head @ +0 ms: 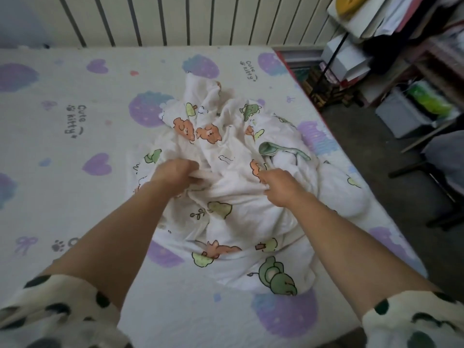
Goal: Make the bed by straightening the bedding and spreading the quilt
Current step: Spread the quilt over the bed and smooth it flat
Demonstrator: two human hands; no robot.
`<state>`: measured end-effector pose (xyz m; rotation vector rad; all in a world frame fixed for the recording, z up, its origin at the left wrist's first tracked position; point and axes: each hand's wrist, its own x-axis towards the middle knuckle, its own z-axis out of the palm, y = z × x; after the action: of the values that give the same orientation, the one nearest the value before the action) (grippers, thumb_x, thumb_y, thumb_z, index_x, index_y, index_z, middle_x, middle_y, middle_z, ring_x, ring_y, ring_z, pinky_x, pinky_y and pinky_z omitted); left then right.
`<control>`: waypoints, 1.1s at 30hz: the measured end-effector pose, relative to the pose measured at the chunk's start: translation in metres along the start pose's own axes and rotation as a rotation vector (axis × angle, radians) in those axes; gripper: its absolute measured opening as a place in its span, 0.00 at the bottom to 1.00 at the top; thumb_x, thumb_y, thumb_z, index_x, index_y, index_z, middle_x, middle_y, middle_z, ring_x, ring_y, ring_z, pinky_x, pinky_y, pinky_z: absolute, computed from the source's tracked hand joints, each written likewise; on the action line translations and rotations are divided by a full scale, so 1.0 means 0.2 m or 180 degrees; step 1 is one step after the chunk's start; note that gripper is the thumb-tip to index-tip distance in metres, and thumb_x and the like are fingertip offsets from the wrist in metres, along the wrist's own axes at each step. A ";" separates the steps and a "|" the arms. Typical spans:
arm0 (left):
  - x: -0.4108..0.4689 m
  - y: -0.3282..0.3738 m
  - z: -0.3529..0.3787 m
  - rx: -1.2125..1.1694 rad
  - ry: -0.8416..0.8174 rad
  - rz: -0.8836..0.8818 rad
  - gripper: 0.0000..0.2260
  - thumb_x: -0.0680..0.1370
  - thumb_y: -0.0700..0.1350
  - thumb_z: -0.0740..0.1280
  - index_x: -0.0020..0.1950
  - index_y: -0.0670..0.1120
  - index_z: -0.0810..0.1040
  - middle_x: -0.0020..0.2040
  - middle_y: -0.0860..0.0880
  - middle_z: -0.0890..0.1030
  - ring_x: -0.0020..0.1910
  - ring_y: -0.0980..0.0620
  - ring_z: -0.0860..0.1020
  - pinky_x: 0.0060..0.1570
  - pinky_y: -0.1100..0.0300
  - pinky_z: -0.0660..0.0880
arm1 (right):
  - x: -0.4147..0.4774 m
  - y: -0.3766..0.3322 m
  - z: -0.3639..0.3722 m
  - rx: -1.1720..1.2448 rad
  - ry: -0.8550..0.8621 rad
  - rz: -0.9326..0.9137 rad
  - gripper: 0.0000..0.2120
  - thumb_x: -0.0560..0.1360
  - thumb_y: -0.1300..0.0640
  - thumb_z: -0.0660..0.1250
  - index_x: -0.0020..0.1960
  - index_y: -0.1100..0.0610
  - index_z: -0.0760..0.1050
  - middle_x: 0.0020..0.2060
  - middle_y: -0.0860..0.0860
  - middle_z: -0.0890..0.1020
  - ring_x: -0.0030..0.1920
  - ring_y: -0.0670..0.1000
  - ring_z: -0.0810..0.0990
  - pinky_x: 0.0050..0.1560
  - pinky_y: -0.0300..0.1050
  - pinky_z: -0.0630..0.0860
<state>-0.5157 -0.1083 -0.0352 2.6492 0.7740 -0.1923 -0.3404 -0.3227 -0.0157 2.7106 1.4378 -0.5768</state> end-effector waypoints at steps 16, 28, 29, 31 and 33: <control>-0.20 -0.30 -0.38 -0.0021 -0.0271 -0.1087 0.04 0.74 0.42 0.65 0.40 0.43 0.75 0.45 0.42 0.78 0.41 0.44 0.73 0.38 0.60 0.68 | -0.01 0.01 -0.19 -0.0784 -0.0080 0.0687 0.19 0.73 0.59 0.64 0.63 0.53 0.71 0.61 0.54 0.76 0.62 0.57 0.74 0.60 0.49 0.70; -0.08 -0.27 0.04 -0.0267 -0.0672 -0.1083 0.13 0.70 0.54 0.60 0.53 0.58 0.76 0.54 0.52 0.79 0.53 0.45 0.76 0.58 0.44 0.72 | 0.40 -0.38 -0.01 0.0917 -0.0063 0.0232 0.13 0.73 0.66 0.58 0.51 0.60 0.79 0.54 0.56 0.78 0.54 0.58 0.77 0.54 0.49 0.76; -0.06 -0.25 0.06 -0.0186 -0.0729 -0.1160 0.18 0.69 0.56 0.58 0.58 0.61 0.74 0.58 0.53 0.77 0.57 0.44 0.75 0.60 0.42 0.70 | 0.45 -0.39 0.01 0.1050 -0.0242 0.0263 0.11 0.72 0.66 0.58 0.47 0.63 0.79 0.50 0.56 0.79 0.50 0.58 0.78 0.50 0.49 0.76; -0.02 -0.21 0.09 0.0054 -0.0775 -0.1263 0.21 0.73 0.57 0.59 0.66 0.63 0.68 0.63 0.54 0.73 0.62 0.42 0.72 0.61 0.40 0.65 | 0.52 -0.41 0.03 0.1381 -0.0544 0.0544 0.06 0.70 0.62 0.59 0.36 0.62 0.71 0.38 0.54 0.75 0.39 0.55 0.74 0.36 0.45 0.70; 0.04 -0.19 0.14 0.0298 -0.0859 -0.1165 0.21 0.79 0.53 0.59 0.72 0.58 0.62 0.68 0.52 0.68 0.66 0.43 0.68 0.62 0.41 0.64 | 0.58 -0.44 0.07 0.1526 -0.0491 0.0833 0.09 0.70 0.53 0.62 0.37 0.58 0.69 0.36 0.52 0.74 0.38 0.55 0.72 0.34 0.43 0.64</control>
<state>-0.5293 -0.0855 -0.0741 2.4691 1.1701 -0.6817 -0.3561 -0.1830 -0.0536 3.0391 0.9852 -1.2111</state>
